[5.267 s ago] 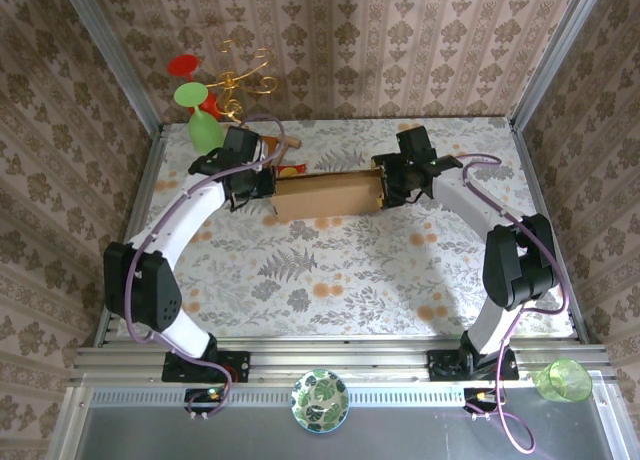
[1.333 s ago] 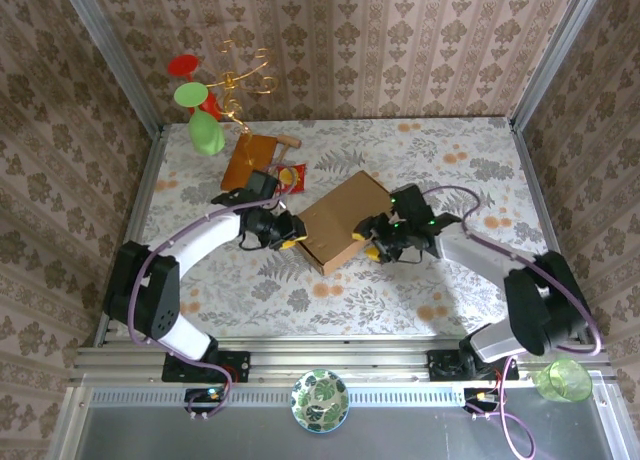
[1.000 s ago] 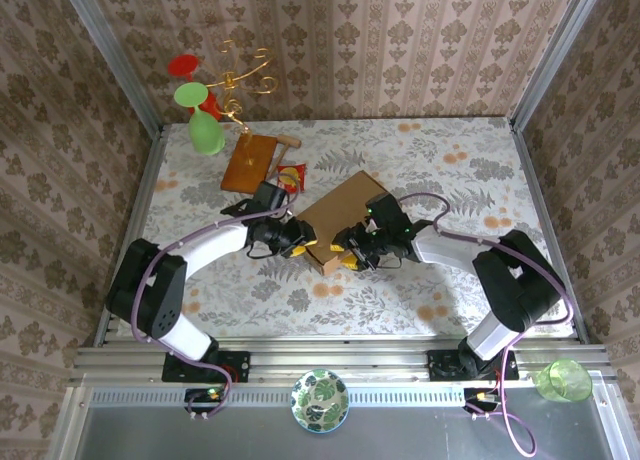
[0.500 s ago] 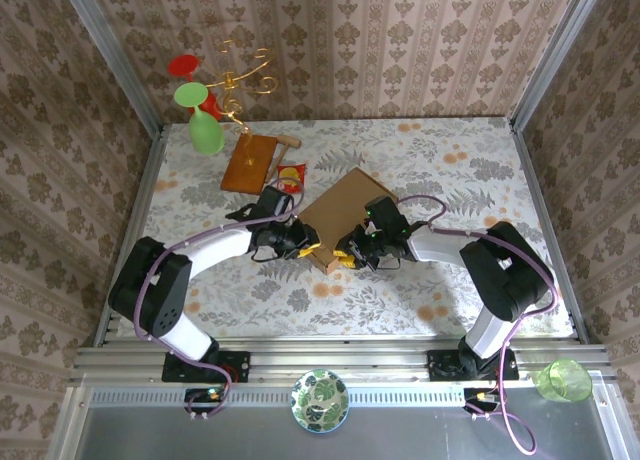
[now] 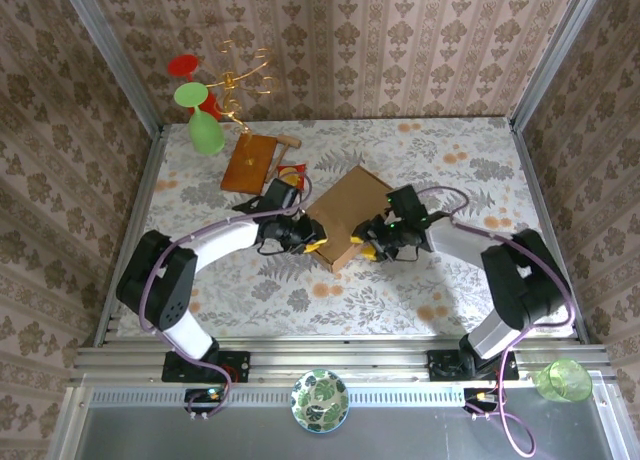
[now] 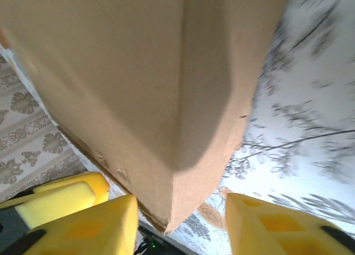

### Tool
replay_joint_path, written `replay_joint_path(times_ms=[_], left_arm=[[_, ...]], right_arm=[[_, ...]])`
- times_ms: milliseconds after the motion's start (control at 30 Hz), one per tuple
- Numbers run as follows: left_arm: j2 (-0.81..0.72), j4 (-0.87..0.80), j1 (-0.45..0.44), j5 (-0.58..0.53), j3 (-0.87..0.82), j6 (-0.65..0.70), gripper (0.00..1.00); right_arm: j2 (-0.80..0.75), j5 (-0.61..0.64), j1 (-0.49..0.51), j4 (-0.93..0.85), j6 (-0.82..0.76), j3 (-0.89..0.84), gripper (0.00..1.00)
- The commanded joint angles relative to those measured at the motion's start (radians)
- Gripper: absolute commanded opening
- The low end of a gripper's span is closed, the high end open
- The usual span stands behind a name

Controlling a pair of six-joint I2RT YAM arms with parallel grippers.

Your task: Fold the paper box

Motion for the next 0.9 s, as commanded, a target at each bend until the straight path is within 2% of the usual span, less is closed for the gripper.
replay_joint_path(times_ms=[0, 33, 67, 100, 133, 167, 267, 333, 400, 433, 500, 533, 567, 600, 667, 700, 733, 800, 867], left_arm=[[-0.066, -0.139, 0.012, -0.064, 0.117, 0.09, 0.39], [-0.088, -0.169, 0.021, -0.089, 0.149, 0.115, 0.44], [-0.106, -0.19, 0.029, -0.109, 0.17, 0.132, 0.59], [-0.129, -0.203, 0.043, -0.129, 0.191, 0.15, 0.98], [-0.155, -0.209, 0.058, -0.151, 0.202, 0.164, 1.0], [-0.19, -0.209, 0.072, -0.179, 0.205, 0.175, 1.0], [-0.336, -0.179, 0.122, -0.318, 0.163, 0.207, 1.0], [-0.448, -0.164, 0.187, -0.413, 0.097, 0.215, 1.0], [-0.543, -0.184, 0.24, -0.534, 0.045, 0.246, 1.0], [-0.586, -0.231, 0.249, -0.68, 0.024, 0.253, 1.0], [-0.647, -0.311, 0.25, -0.956, -0.016, 0.253, 1.0], [-0.671, -0.34, 0.252, -1.07, -0.04, 0.264, 1.0], [-0.689, -0.351, 0.262, -1.131, -0.066, 0.277, 1.0], [-0.715, -0.314, 0.282, -1.159, -0.112, 0.341, 1.0], [-0.779, -0.022, 0.301, -1.118, -0.292, 0.693, 1.0], [-0.801, 0.09, 0.306, -1.144, -0.377, 0.763, 1.0], [-0.811, 0.142, 0.322, -1.144, -0.429, 0.798, 1.0], [-0.808, 0.239, 0.399, -1.007, -0.533, 0.867, 1.0], [-0.779, 0.288, 0.454, -0.927, -0.578, 0.879, 1.0]], right_arm=[[-0.128, 0.08, -0.058, -0.213, -0.148, 0.08, 0.56], [-0.165, 0.11, -0.081, -0.259, -0.18, 0.096, 0.59], [-0.21, 0.142, -0.105, -0.296, -0.207, 0.109, 0.61], [-0.252, 0.184, -0.13, -0.342, -0.233, 0.123, 0.66], [-0.296, 0.235, -0.159, -0.389, -0.266, 0.139, 0.73], [-0.334, 0.294, -0.177, -0.426, -0.299, 0.157, 0.99], [-0.476, 0.54, -0.196, -0.503, -0.412, 0.202, 1.0], [-0.545, 0.681, -0.197, -0.502, -0.494, 0.205, 1.0], [-0.579, 0.856, -0.196, -0.512, -0.51, 0.189, 1.0], [-0.589, 0.97, -0.197, -0.514, -0.502, 0.166, 1.0], [-0.601, 1.117, -0.203, -0.452, -0.556, 0.095, 1.0], [-0.618, 1.128, -0.203, -0.319, -0.675, 0.012, 1.0], [-0.632, 1.137, -0.201, -0.214, -0.758, -0.051, 1.0], [-0.648, 1.157, -0.2, -0.106, -0.816, -0.133, 1.0], [-0.655, 1.165, -0.2, 0.099, -0.939, -0.265, 1.0], [-0.643, 1.144, -0.201, 0.182, -0.988, -0.317, 1.0], [-0.622, 1.115, -0.203, 0.232, -1.022, -0.34, 1.0], [-0.551, 1.042, -0.207, 0.297, -1.048, -0.37, 1.0], [-0.495, 0.968, -0.209, 0.409, -1.061, -0.413, 1.0]])
